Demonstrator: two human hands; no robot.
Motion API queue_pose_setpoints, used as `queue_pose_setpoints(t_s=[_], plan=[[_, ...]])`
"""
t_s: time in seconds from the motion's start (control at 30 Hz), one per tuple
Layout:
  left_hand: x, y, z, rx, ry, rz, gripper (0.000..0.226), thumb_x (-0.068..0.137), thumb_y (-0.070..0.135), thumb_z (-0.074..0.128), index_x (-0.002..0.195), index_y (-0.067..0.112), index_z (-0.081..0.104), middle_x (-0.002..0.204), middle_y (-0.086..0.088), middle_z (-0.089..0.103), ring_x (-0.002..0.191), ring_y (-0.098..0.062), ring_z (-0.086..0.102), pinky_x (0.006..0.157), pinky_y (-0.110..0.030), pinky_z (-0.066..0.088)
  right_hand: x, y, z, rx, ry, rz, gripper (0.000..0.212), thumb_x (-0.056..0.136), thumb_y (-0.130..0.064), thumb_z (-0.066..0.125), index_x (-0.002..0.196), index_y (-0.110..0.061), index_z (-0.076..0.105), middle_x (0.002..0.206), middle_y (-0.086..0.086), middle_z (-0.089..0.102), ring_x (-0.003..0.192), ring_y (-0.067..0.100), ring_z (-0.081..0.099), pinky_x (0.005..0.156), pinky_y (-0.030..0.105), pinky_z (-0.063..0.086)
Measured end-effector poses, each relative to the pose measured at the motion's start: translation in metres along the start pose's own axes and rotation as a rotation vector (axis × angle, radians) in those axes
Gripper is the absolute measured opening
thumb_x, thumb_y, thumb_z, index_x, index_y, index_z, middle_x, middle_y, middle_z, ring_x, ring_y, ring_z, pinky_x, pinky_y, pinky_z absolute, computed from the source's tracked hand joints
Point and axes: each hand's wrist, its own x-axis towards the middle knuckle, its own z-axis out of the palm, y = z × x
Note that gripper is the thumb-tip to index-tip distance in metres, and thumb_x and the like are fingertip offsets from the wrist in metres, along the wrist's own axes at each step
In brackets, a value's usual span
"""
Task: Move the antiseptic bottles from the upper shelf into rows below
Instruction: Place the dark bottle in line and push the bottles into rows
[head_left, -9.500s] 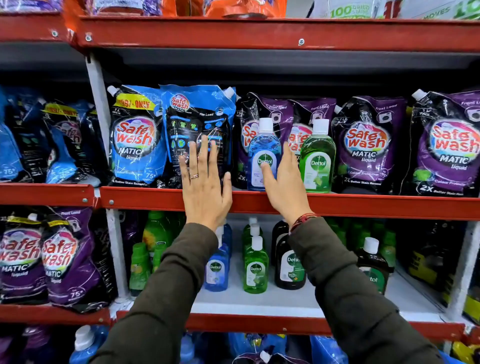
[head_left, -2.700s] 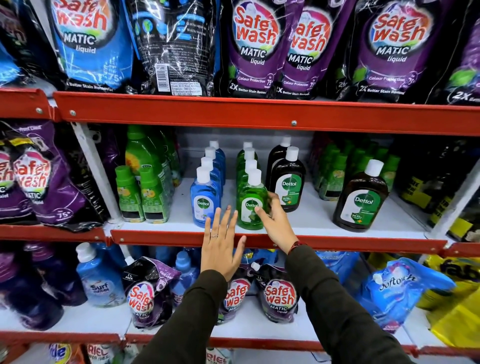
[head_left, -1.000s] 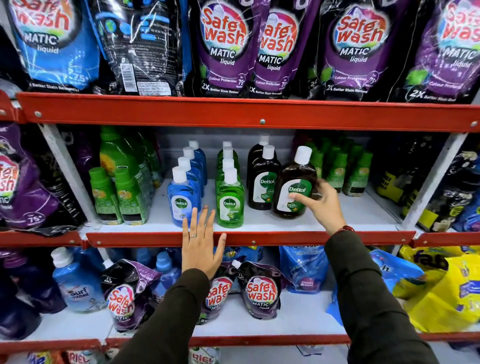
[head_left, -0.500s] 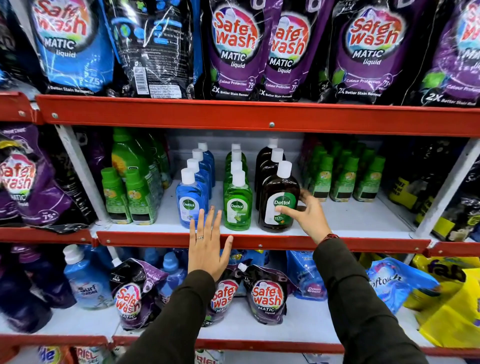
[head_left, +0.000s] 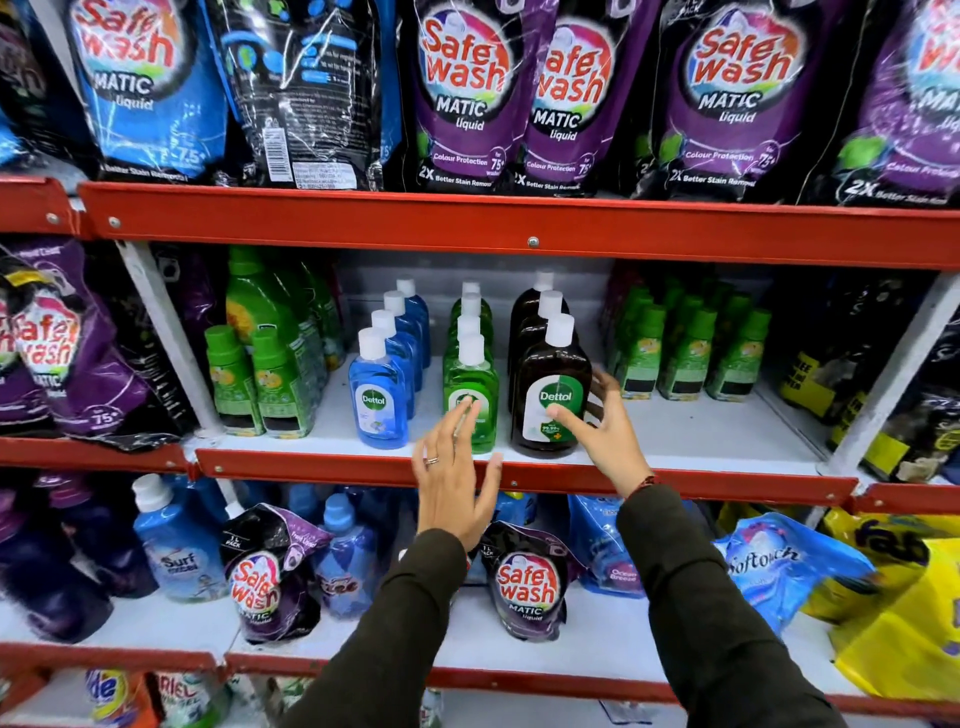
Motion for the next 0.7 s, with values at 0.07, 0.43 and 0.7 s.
queue_pose_setpoints(t_s=[0.07, 0.43, 0.7], plan=[[0.010, 0.024, 0.004, -0.181, -0.031, 0.039, 0.067, 0.102, 0.039, 0.044, 0.162, 0.019, 0.022, 0.169, 0.000, 0.024, 0.155, -0.004, 0.020, 0.127, -0.028, 0.016, -0.011, -0.003, 0.006, 0.081, 0.035, 0.006, 0.077, 0.093, -0.030, 0.070, 0.155, -0.023, 0.026, 0.161, 0.003, 0.036, 0.146, 0.018, 0.038, 0.121, 0.040, 0.035], [0.039, 0.080, 0.030, -0.574, -0.171, -0.272, 0.092, 0.089, 0.086, 0.020, 0.161, 0.034, -0.003, 0.170, 0.016, -0.004, 0.157, 0.003, -0.005, 0.125, -0.021, 0.003, -0.025, 0.002, 0.013, 0.258, 0.054, 0.051, 0.040, 0.106, -0.039, 0.042, 0.146, -0.034, 0.043, 0.142, -0.018, 0.055, 0.135, 0.003, 0.051, 0.122, 0.043, 0.037], [0.043, 0.091, 0.034, -0.693, -0.184, -0.508, 0.109, 0.077, 0.083, 0.021, 0.164, 0.021, -0.001, 0.174, 0.000, -0.003, 0.155, -0.002, -0.005, 0.124, -0.025, 0.000, -0.033, 0.003, 0.016, 0.212, 0.106, 0.033, 0.053, 0.105, -0.045, 0.040, 0.156, -0.032, 0.030, 0.159, -0.007, 0.038, 0.150, 0.014, 0.036, 0.126, 0.043, 0.030]])
